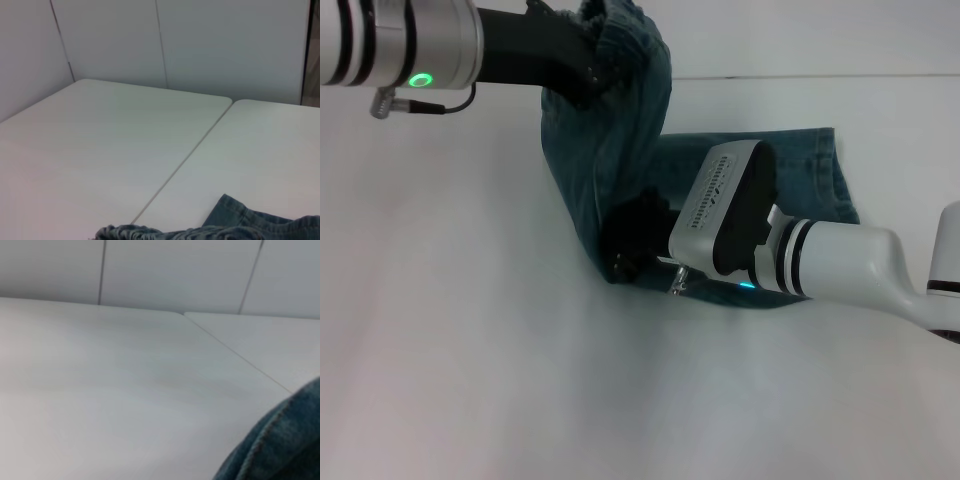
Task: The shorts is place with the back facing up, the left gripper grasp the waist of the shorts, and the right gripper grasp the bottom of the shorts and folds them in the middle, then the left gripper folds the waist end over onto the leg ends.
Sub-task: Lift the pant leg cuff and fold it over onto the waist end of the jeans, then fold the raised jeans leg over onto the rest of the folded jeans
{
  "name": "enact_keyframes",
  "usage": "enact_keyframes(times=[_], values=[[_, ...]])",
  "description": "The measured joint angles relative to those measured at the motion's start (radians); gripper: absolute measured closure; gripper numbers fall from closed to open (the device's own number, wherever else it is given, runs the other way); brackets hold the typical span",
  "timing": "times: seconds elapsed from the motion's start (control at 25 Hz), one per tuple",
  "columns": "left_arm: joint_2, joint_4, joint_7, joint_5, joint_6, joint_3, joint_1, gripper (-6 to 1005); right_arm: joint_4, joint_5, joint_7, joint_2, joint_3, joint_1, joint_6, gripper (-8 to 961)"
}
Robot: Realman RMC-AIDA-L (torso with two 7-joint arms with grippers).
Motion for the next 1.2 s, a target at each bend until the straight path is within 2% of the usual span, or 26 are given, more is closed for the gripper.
enact_keyframes(times=[0.24,0.32,0.48,0.76,0.92,1.04,1.2], values=[[-0.001,-0.005,-0.001,0.001,-0.018,0.029,-0.002,890,0.002,-0.080,0.001,-0.005,0.055,-0.014,-0.005,954],[-0.002,-0.005,-0.001,0.001,-0.021,0.037,0.001,891,-0.002,-0.081,0.001,-0.012,0.060,-0.036,-0.036,954],[-0.003,-0.013,-0.001,0.001,-0.037,0.053,0.007,891,-0.069,-0.084,0.029,-0.031,0.049,-0.141,-0.200,954],[-0.005,-0.031,-0.001,0.000,-0.077,0.109,0.008,879,-0.474,-0.114,0.280,-0.032,-0.025,-0.413,-0.580,953],[-0.009,-0.032,-0.026,-0.010,-0.097,0.173,0.001,861,-0.637,-0.116,0.387,-0.034,-0.036,-0.529,-0.688,953],[-0.011,-0.033,-0.073,-0.011,-0.138,0.243,-0.008,848,-0.675,-0.119,0.407,-0.035,-0.044,-0.568,-0.729,953],[-0.013,-0.070,-0.116,-0.040,-0.237,0.365,-0.027,831,-0.687,-0.121,0.423,-0.036,-0.067,-0.583,-0.744,953]])
